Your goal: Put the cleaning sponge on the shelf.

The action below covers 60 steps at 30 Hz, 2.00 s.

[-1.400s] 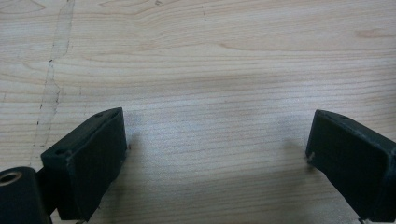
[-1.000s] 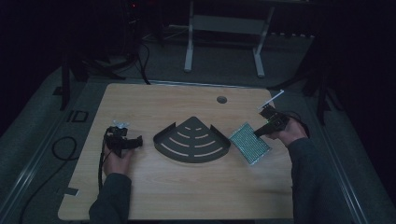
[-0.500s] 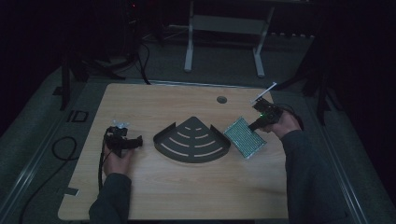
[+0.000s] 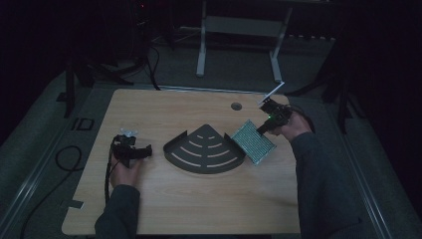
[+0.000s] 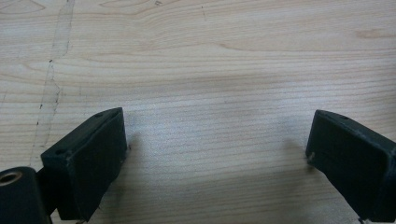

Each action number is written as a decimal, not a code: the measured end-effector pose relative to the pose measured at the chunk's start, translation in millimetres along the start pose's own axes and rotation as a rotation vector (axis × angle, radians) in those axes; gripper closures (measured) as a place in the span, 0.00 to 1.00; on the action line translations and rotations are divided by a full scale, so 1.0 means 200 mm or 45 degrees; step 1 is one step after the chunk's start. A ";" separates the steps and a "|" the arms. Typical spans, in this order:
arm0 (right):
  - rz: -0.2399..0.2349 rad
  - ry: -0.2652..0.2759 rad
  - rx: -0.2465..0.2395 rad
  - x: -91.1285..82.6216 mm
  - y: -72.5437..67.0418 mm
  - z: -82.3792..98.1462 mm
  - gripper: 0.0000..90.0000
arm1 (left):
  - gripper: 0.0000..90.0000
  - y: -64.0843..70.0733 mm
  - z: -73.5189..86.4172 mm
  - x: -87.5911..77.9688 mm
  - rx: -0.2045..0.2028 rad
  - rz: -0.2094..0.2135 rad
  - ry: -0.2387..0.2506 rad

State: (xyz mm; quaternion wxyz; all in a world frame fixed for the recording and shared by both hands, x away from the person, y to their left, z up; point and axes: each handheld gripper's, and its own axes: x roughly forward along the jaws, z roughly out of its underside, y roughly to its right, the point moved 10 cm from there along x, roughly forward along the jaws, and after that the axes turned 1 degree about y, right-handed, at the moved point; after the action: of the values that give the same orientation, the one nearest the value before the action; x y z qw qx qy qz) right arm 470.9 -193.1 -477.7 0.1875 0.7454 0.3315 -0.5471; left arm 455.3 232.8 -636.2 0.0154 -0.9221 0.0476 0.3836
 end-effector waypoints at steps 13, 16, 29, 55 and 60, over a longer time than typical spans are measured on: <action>-0.011 0.009 -0.009 0.02 -0.04 -0.09 1.00 | 0.06 0.00 0.00 0.00 0.000 0.000 0.000; -0.014 0.012 -0.014 0.03 -0.04 -0.11 1.00 | 0.06 0.00 0.00 0.00 0.000 0.000 0.000; -0.040 0.022 -0.027 0.08 -0.10 -0.19 1.00 | 0.06 0.00 0.00 0.00 -0.001 0.000 0.000; -0.052 0.026 -0.042 0.24 -0.18 -0.27 1.00 | 0.06 0.00 0.00 0.00 -0.001 0.000 0.001; -0.026 0.016 -0.052 0.29 -0.19 -0.28 1.00 | 0.06 0.00 0.00 0.00 0.000 0.000 0.000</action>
State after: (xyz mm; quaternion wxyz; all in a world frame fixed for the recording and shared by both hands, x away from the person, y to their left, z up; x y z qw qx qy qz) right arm 493.4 -114.4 -510.0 0.1951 0.7413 0.3515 -0.5374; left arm 455.6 232.6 -636.2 0.0154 -0.9221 0.0477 0.3836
